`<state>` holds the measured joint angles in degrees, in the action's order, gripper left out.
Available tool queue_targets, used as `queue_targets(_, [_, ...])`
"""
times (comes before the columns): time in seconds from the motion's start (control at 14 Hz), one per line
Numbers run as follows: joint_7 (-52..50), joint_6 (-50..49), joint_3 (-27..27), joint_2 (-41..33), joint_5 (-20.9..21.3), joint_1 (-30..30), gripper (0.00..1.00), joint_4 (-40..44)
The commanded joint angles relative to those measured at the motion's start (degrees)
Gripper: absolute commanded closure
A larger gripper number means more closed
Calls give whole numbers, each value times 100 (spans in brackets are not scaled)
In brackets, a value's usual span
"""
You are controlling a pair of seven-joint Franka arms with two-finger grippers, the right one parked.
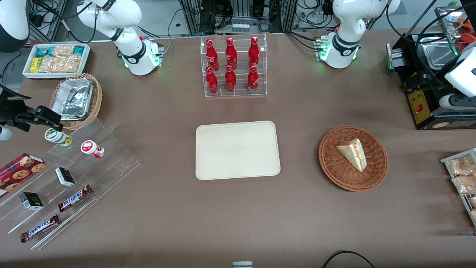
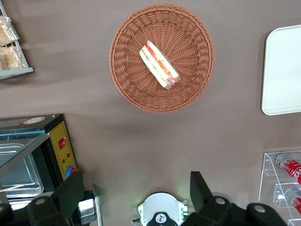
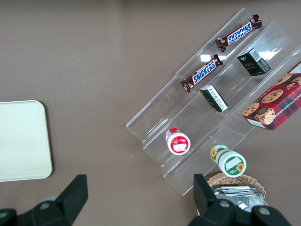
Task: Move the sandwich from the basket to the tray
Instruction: 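Move the left gripper over the wicker basket holding the sandwich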
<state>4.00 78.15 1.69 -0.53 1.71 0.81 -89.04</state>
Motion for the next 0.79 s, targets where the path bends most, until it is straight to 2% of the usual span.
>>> queue_targets(0.0, [-48,200,16,-79,14,-19,0,-174])
queue_targets(0.21, [-57,358,25,-62,-12,-19,0,-297])
queue_targets(0.71, [-127,1341,68,-193,-12,-28,0,-1412])
